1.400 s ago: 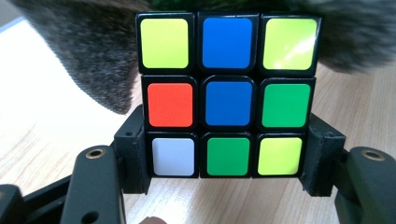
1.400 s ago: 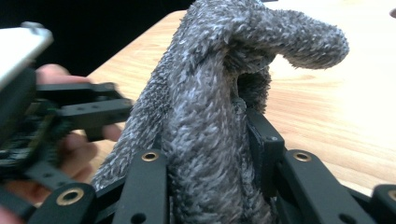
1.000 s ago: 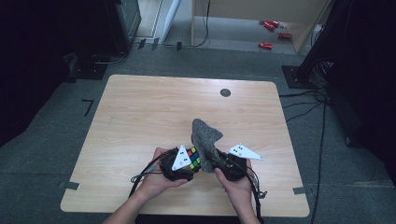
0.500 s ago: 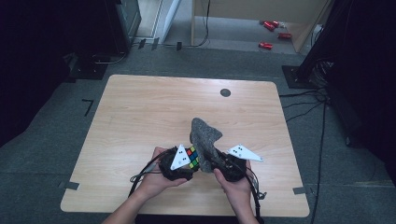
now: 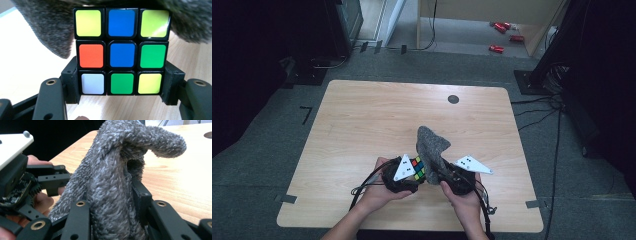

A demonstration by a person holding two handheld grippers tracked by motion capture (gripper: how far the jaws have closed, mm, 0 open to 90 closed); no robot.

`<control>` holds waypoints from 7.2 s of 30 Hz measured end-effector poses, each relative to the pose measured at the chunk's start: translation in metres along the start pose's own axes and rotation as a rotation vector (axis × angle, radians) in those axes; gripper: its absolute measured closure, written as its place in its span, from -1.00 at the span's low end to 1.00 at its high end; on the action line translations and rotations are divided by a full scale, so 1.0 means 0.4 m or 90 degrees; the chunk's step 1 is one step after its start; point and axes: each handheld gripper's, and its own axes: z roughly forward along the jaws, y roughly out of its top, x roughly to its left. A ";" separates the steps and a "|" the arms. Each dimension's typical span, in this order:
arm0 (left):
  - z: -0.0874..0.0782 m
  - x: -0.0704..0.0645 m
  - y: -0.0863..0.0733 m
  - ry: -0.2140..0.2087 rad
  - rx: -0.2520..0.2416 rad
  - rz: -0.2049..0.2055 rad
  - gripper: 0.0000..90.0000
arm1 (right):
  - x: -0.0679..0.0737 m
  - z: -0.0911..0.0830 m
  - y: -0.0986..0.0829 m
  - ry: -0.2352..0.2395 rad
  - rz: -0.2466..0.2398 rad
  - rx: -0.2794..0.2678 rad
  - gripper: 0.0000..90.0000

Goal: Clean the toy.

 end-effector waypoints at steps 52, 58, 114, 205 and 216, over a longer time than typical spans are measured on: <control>0.006 -0.015 0.000 0.000 0.001 0.009 -0.22 | -0.016 0.002 -0.002 0.035 0.047 0.001 0.45; 0.008 -0.017 0.000 -0.006 0.002 0.008 -0.22 | -0.010 0.002 0.000 0.030 0.045 0.003 0.46; -0.001 -0.013 0.003 -0.010 0.010 0.009 -0.22 | 0.015 0.007 0.010 0.040 0.046 0.001 0.46; -0.099 0.095 0.018 -0.092 -0.100 -0.146 -0.22 | 0.001 0.021 -0.044 0.064 -0.250 -0.003 0.48; -0.102 0.098 0.013 -0.072 -0.105 -0.161 -0.22 | 0.025 0.040 -0.062 0.075 -0.278 0.023 0.48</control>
